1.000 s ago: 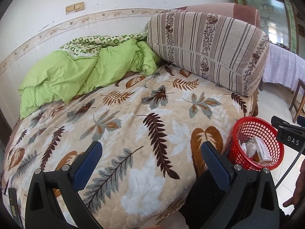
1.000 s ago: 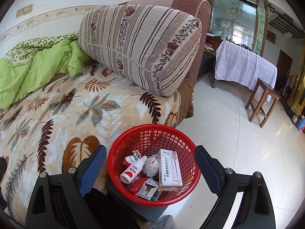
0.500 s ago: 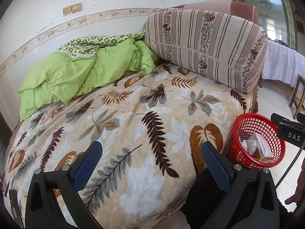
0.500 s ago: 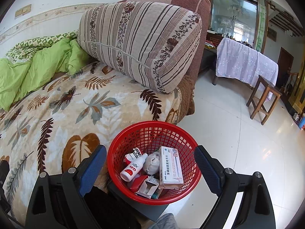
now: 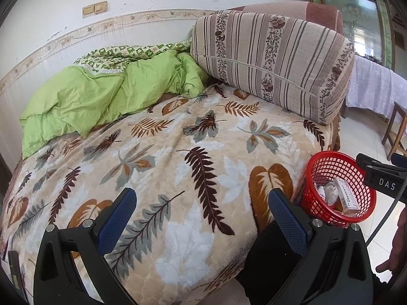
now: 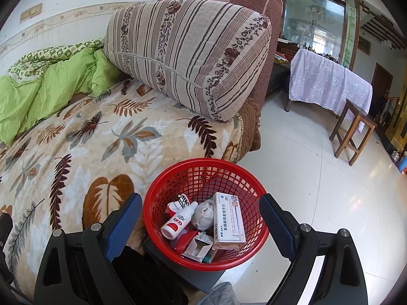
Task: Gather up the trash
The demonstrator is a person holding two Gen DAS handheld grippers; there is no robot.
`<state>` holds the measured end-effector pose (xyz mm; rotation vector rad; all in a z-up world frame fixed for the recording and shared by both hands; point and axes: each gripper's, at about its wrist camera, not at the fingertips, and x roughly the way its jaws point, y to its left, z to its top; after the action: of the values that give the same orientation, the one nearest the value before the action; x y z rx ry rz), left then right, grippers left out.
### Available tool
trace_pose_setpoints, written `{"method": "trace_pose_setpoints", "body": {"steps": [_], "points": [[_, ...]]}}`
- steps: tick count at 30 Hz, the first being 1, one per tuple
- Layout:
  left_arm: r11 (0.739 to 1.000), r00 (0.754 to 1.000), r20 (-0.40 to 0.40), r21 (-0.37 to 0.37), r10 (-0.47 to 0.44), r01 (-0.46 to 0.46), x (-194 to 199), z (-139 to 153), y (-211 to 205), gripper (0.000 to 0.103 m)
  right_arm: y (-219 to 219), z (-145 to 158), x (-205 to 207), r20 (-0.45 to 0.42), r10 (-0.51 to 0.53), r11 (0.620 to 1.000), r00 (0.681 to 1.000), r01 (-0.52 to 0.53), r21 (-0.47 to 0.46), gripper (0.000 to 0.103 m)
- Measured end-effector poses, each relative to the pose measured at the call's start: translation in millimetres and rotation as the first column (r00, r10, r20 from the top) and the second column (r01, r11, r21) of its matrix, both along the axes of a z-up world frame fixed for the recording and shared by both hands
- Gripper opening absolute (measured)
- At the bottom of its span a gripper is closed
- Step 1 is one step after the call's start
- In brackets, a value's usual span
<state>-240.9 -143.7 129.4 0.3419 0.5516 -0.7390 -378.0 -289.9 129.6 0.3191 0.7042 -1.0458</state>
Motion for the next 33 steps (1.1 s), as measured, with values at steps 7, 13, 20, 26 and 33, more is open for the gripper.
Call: {"method": "trace_pose_setpoints", "body": {"steps": [7,13,20,26,33], "points": [[1.000,1.000,-0.001,-0.001,-0.002,0.002,-0.5,-0.1,-0.1,0.103,0.8,-0.2,-0.1,-0.001,0.000,1.000,1.000,0.000,0.000,0.095],[1.000,1.000,-0.001,-0.001,-0.003,0.003,-2.1,-0.8,-1.2,0.103,0.5,-0.3,0.1,0.000,0.001,1.000,1.000,-0.001,0.002,0.095],[1.000,1.000,0.000,-0.003,-0.001,0.001,-1.7,-0.4,-0.6,0.103,1.6,-1.4,-0.5,0.000,0.003,1.000,1.000,-0.003,0.004,0.095],[1.000,1.000,0.001,-0.004,-0.001,0.001,-2.4,-0.2,-1.2,0.103,1.6,-2.1,-0.3,0.000,0.002,1.000,1.000,-0.002,0.006,0.095],[1.000,1.000,-0.002,-0.005,-0.003,0.003,-2.7,-0.1,-1.0,0.103,4.1,-4.1,-0.8,0.000,0.005,1.000,1.000,-0.005,0.011,0.094]]}}
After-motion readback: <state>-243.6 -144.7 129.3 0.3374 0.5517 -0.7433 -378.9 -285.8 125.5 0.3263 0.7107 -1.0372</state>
